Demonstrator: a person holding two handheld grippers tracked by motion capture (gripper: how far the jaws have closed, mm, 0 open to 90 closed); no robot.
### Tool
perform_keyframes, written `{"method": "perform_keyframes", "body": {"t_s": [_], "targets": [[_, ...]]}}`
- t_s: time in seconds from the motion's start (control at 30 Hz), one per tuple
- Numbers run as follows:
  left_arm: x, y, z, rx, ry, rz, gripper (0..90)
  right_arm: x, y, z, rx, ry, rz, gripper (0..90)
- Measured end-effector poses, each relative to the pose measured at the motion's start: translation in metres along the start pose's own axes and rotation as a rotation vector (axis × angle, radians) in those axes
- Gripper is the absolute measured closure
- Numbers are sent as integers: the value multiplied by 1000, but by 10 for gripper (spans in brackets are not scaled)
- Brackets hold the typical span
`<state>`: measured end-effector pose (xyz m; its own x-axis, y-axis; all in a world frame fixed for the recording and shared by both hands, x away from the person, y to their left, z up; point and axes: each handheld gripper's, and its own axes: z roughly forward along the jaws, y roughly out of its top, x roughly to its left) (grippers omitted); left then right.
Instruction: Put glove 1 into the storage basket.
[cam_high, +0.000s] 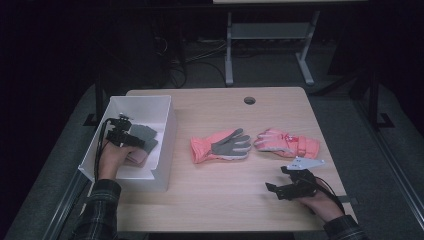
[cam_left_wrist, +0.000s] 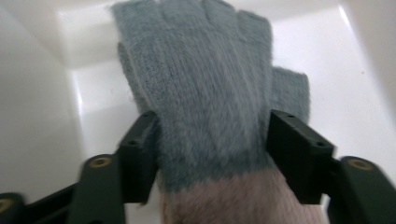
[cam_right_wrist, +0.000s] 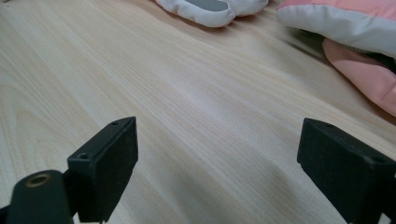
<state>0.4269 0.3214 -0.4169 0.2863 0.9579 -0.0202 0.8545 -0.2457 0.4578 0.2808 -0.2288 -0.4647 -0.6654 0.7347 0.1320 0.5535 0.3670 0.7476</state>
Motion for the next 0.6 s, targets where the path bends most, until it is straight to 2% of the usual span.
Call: {"method": "perform_keyframes", "body": {"t_s": [0.03, 0.1, 0.13, 0.2, 0.33, 0.43, 0.53, 0.6], "targets": [[0, 1, -1, -9, -8, -6, 266, 0, 0, 0, 2, -1, -1, 121], [-1, 2, -3, -3, -5, -8, 255, 0, 0, -1, 4, -2, -1, 121], [-1, 3, -4, -4, 0, 1, 232, 0, 0, -1, 3, -2, -1, 121], [-4, 4, -7, -5, 8, -7, 192, 0, 0, 0, 3, -2, -7, 121], [-7, 9, -19, -41, 18, -3, 165, 0, 0, 0, 4, -2, -8, 121], [-8, 11, -30, -67, 10, 10, 162, 1, 0, 0, 6, -1, -5, 121], [-13, 14, -47, -125, -32, 20, 162, 1, 0, 0, 9, 0, -5, 121], [-15, 15, -51, -131, -40, 29, 162, 1, 0, 0, 11, 0, -4, 121]]}}
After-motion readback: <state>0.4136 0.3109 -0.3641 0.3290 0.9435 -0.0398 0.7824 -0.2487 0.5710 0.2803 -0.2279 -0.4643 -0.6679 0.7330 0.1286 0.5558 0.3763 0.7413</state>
